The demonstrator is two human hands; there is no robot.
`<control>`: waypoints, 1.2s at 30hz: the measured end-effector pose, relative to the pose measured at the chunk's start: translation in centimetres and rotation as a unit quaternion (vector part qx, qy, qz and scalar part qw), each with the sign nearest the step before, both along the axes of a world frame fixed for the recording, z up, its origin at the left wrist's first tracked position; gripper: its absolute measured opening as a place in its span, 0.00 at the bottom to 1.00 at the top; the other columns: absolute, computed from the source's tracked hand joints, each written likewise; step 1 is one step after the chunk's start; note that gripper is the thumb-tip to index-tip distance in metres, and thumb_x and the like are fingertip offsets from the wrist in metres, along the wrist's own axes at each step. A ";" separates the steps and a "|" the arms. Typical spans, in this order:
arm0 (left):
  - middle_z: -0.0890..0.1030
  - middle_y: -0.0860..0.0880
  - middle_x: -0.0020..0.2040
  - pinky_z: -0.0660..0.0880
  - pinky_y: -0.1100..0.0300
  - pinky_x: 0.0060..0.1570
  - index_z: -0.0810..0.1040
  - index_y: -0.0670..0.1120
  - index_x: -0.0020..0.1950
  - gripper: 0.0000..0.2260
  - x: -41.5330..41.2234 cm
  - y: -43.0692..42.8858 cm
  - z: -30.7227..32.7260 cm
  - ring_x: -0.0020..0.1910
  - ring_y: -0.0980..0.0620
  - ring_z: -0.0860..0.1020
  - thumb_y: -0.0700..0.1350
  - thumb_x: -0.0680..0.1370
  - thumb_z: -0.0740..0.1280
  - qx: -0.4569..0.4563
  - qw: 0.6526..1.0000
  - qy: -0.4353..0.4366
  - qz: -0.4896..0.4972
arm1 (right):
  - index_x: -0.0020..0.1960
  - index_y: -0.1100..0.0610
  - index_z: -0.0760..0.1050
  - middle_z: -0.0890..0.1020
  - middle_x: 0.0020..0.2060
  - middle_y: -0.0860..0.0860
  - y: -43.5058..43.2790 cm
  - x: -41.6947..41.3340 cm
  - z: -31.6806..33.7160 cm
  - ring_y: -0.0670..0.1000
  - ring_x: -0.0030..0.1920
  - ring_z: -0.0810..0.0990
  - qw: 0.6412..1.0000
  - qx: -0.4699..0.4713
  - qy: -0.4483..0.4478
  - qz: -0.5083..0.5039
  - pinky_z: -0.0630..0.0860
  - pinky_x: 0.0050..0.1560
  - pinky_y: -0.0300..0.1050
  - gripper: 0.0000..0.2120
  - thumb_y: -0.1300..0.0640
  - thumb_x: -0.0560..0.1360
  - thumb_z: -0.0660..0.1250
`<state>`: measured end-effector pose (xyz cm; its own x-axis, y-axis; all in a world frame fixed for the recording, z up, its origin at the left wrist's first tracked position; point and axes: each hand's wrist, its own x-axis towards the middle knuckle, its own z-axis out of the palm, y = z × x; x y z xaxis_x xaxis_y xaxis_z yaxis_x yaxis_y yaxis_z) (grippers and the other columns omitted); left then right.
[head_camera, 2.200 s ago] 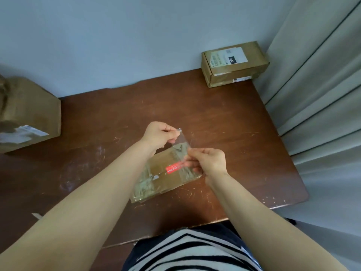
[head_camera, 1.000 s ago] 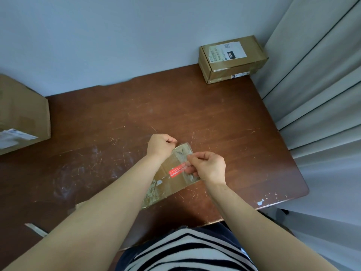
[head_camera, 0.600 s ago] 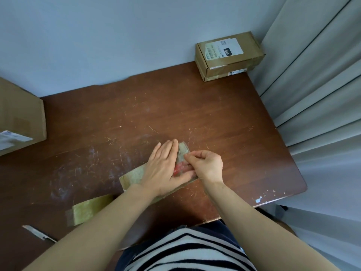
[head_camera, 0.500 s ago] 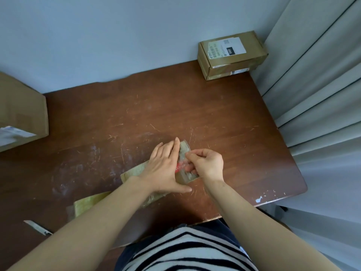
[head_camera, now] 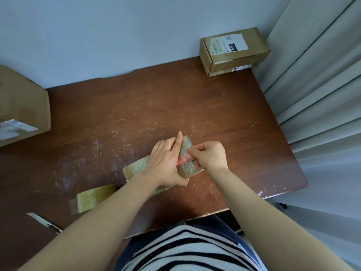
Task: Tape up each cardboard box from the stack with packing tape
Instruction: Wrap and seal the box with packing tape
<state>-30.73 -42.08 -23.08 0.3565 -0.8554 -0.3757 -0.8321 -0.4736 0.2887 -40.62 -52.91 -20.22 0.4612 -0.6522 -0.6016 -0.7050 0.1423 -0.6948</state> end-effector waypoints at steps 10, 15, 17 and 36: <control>0.48 0.44 0.78 0.36 0.54 0.75 0.37 0.46 0.78 0.55 -0.2 0.6 -0.1 0.77 0.47 0.47 0.66 0.66 0.68 -0.022 0.997 -0.051 -0.059 | 0.47 0.55 0.71 0.83 0.30 0.51 -0.2 -0.4 -0.2 0.48 0.27 0.82 0.991 -0.024 0.095 0.097 0.81 0.37 0.45 0.12 0.49 0.74 0.70; 0.34 0.44 0.77 0.31 0.54 0.73 0.37 0.46 0.78 0.47 -0.9 1.2 0.1 0.76 0.49 0.34 0.61 0.73 0.65 -0.018 0.994 -0.061 -0.088 | 0.52 0.54 0.69 0.80 0.43 0.50 -0.7 -2.2 -1.1 0.47 0.36 0.77 0.996 0.041 0.075 0.008 0.73 0.33 0.42 0.24 0.45 0.66 0.77; 0.47 0.44 0.79 0.39 0.53 0.75 0.50 0.43 0.79 0.36 -2.0 1.9 -0.5 0.78 0.48 0.46 0.55 0.76 0.60 -0.070 0.987 -0.089 -0.112 | 0.51 0.57 0.73 0.79 0.33 0.49 -0.5 -2.4 -1.3 0.47 0.27 0.73 0.996 0.083 0.028 -0.011 0.68 0.26 0.40 0.16 0.51 0.70 0.74; 0.40 0.39 0.77 0.38 0.45 0.74 0.42 0.37 0.77 0.55 -2.2 0.2 -0.7 0.78 0.43 0.42 0.71 0.66 0.62 -0.006 0.986 -0.167 -0.018 | 0.78 0.55 0.44 0.42 0.78 0.49 0.4 -0.5 -3.2 0.45 0.76 0.38 0.914 -0.259 -0.020 0.311 0.40 0.75 0.41 0.28 0.46 0.83 0.46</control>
<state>-32.94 -41.91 -23.78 0.4278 -0.8734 -0.2329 -0.8980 -0.4399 0.0003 -41.16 -52.47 -23.39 0.8550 -0.4488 -0.2599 -0.5095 -0.6332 -0.5827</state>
